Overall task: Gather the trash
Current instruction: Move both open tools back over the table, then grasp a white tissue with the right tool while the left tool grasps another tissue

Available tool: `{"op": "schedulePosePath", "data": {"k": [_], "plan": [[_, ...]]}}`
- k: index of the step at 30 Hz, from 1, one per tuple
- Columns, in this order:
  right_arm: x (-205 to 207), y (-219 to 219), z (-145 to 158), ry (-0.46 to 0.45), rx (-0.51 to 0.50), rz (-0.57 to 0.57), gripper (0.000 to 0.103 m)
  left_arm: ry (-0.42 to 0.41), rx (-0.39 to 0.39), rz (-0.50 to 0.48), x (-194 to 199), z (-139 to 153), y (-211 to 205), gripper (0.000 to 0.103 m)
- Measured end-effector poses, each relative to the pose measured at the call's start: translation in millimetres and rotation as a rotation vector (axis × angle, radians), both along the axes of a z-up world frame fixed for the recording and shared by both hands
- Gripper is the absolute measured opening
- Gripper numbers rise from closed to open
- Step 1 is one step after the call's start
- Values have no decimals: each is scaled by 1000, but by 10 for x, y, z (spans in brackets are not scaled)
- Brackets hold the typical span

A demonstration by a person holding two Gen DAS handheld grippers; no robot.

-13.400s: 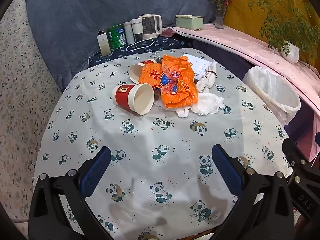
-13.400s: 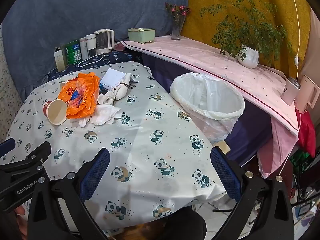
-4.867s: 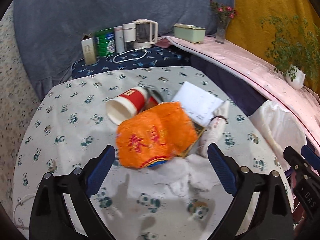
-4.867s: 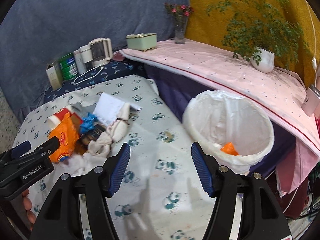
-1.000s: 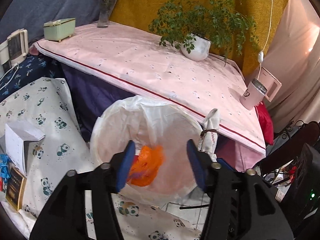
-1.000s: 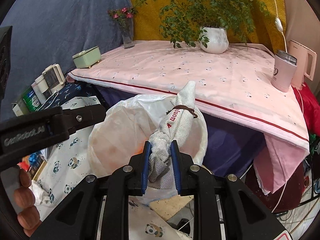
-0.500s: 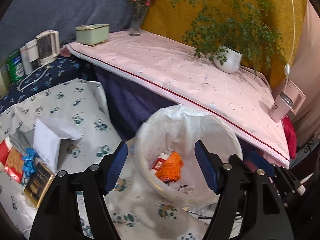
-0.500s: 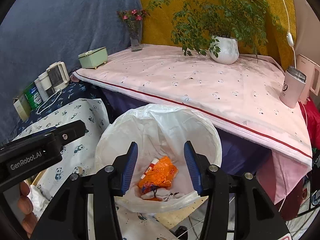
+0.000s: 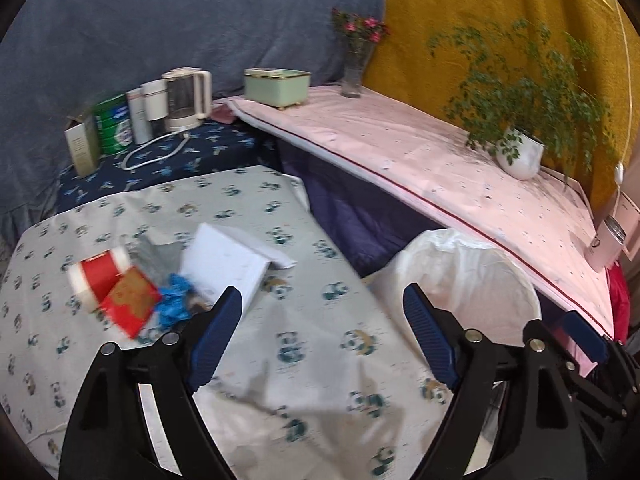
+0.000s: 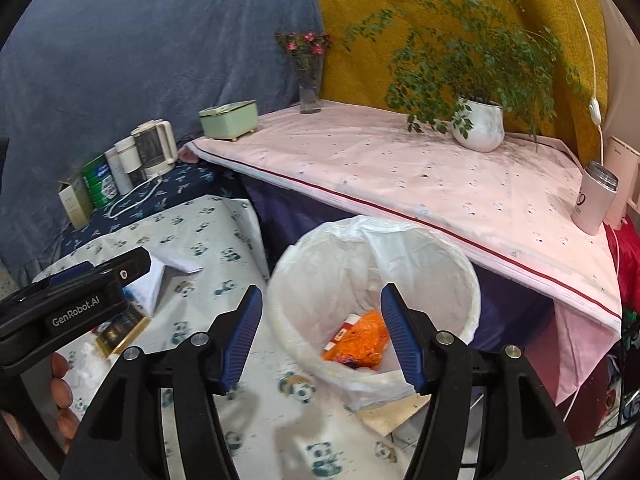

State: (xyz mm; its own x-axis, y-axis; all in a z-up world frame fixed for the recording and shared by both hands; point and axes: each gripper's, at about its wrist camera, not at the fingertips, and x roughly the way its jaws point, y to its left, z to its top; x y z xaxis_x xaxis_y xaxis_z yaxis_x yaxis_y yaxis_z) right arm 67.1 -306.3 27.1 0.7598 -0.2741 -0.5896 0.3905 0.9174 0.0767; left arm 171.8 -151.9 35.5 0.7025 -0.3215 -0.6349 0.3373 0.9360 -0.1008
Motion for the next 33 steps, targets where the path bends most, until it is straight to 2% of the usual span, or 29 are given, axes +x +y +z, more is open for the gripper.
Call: {"op": "schedulePosePath", "data": {"k": [8,14,22,29,31,33], "plan": [[-23,607,99,-1,-15,86,64,-14,20,89,-122,51,635,79],[-34,998,58,19,-17,136,66,-12,30,133,-210,37,1045,79],[28,1429,-247,93,-1,199,67,24,75,217,-278,-209,1671,79],[255,1681,-560,158,3,246,67,84,101,236,-264,-512,1977,79],[344,1719,-639,175,2,255,67,103,97,235,-243,-593,2026,82],[425,1743,-700,191,-1,260,67,109,85,235,-230,-640,2057,89]]}}
